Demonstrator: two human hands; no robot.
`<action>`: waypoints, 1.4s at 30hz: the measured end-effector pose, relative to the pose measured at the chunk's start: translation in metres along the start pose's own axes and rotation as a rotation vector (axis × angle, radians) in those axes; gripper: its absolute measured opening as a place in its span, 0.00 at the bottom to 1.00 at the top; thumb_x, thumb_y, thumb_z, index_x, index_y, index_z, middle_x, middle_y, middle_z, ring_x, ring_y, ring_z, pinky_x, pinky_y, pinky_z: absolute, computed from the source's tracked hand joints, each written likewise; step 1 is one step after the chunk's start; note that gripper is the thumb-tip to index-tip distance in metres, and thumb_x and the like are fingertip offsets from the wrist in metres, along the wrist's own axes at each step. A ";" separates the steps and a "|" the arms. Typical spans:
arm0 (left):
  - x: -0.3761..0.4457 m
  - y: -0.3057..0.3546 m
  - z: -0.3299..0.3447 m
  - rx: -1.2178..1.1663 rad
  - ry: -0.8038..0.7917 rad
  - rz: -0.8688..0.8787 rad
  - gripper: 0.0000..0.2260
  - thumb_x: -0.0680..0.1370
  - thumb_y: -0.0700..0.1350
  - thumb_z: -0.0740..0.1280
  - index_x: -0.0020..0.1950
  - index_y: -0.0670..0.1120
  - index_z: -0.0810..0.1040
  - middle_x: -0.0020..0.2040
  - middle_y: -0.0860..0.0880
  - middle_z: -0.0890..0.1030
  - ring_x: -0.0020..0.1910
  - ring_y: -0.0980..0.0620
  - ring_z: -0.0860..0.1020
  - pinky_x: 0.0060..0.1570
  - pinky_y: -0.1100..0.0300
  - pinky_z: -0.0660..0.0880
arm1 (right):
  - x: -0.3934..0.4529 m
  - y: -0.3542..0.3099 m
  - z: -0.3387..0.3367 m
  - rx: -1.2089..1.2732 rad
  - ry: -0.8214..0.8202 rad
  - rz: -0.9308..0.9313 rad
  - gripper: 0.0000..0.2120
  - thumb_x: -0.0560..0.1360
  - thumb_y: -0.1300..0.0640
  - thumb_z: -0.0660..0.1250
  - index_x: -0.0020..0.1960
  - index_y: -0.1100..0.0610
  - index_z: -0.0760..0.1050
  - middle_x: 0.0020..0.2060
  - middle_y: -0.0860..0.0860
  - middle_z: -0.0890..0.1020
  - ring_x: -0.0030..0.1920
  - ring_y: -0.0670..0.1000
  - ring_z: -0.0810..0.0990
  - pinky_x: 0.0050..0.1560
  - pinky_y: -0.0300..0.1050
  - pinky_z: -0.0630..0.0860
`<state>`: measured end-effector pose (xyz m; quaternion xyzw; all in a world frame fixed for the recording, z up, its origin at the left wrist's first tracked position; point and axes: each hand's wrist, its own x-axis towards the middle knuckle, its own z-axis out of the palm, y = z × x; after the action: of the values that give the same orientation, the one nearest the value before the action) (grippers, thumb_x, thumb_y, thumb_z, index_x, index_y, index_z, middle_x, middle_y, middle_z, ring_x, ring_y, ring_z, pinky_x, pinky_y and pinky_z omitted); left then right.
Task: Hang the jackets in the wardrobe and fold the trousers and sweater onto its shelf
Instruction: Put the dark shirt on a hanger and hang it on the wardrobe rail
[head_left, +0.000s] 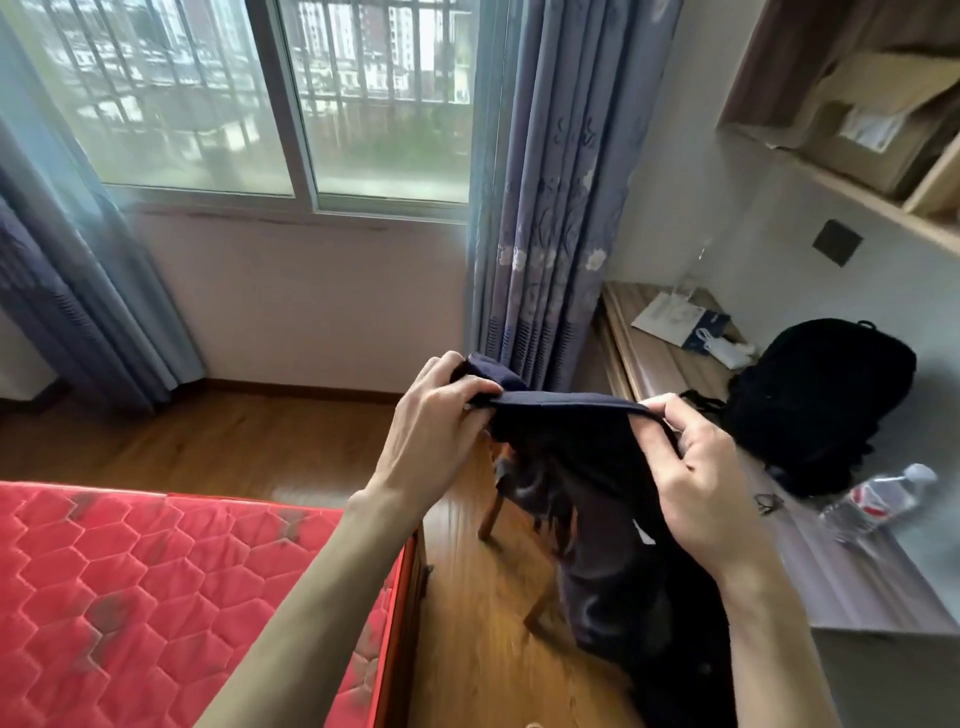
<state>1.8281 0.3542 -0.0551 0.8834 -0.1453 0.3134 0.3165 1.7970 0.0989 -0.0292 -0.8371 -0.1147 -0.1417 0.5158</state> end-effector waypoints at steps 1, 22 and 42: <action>-0.001 0.003 0.000 0.007 0.003 0.003 0.07 0.78 0.40 0.74 0.55 0.47 0.87 0.52 0.51 0.75 0.52 0.50 0.72 0.52 0.53 0.76 | -0.004 -0.003 -0.007 0.055 -0.031 0.022 0.10 0.85 0.55 0.64 0.48 0.48 0.81 0.39 0.47 0.86 0.40 0.45 0.84 0.39 0.35 0.77; -0.007 0.174 -0.041 -0.843 0.184 -0.267 0.08 0.81 0.37 0.68 0.51 0.49 0.72 0.35 0.53 0.79 0.32 0.58 0.77 0.29 0.63 0.75 | -0.038 -0.019 -0.121 0.122 -0.221 0.000 0.10 0.80 0.41 0.71 0.50 0.48 0.81 0.40 0.49 0.88 0.39 0.52 0.88 0.43 0.54 0.83; -0.211 0.192 -0.203 0.255 0.196 -0.392 0.11 0.76 0.35 0.64 0.40 0.49 0.79 0.55 0.53 0.68 0.49 0.57 0.74 0.45 0.64 0.71 | -0.112 -0.098 0.017 0.648 -0.826 0.010 0.15 0.78 0.44 0.74 0.50 0.57 0.87 0.42 0.55 0.88 0.43 0.51 0.86 0.42 0.42 0.82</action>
<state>1.4861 0.3530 0.0208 0.8930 0.1009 0.3459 0.2697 1.6612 0.1520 0.0048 -0.6211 -0.3426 0.2455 0.6608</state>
